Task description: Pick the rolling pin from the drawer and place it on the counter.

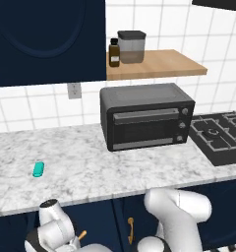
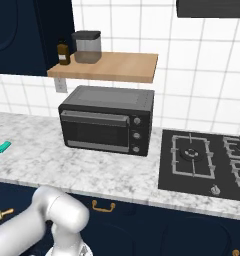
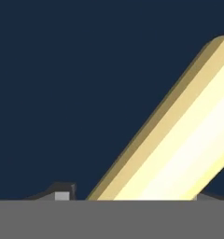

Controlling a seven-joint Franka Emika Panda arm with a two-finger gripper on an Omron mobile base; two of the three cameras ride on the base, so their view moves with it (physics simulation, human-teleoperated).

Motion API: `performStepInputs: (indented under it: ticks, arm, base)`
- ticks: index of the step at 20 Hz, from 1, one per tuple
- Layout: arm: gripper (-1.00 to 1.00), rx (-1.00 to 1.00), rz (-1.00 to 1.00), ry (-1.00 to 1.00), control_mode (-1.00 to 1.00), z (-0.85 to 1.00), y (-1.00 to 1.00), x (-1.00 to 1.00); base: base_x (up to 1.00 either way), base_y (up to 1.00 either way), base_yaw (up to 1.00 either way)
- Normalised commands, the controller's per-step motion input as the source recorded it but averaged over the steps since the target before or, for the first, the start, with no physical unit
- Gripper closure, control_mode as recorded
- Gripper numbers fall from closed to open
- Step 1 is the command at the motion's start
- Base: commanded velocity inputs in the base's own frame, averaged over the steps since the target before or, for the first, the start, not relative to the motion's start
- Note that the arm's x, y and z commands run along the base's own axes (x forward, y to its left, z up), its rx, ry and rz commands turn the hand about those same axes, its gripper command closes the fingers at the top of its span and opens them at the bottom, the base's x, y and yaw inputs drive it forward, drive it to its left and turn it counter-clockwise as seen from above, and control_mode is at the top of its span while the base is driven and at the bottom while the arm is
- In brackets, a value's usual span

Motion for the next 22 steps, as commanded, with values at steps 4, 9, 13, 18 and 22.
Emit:
performStepInputs:
  ticks: [4, 9, 13, 18, 22]
  arm:
    - [1.0, 0.0, 0.0, -0.14, -1.0, 0.88, 0.32, -0.99]
    - [1.0, -0.01, 0.0, -0.18, -1.0, 1.0, 0.0, -0.38]
    - [1.0, -0.01, 0.0, -0.31, -1.0, 1.0, -0.2, 0.08]
    - [1.0, 0.0, 0.0, -0.3, -1.0, 1.0, -0.46, 0.66]
    - [1.0, 0.01, 0.0, -0.09, -1.0, 0.77, -0.81, 1.0]
  base:
    - [0.0, 0.0, 0.0]
    - [0.0, 0.0, 0.0]
    - [0.0, 0.0, 0.0]
    - [0.0, 0.0, 0.0]
    - [0.0, 0.0, 0.0]
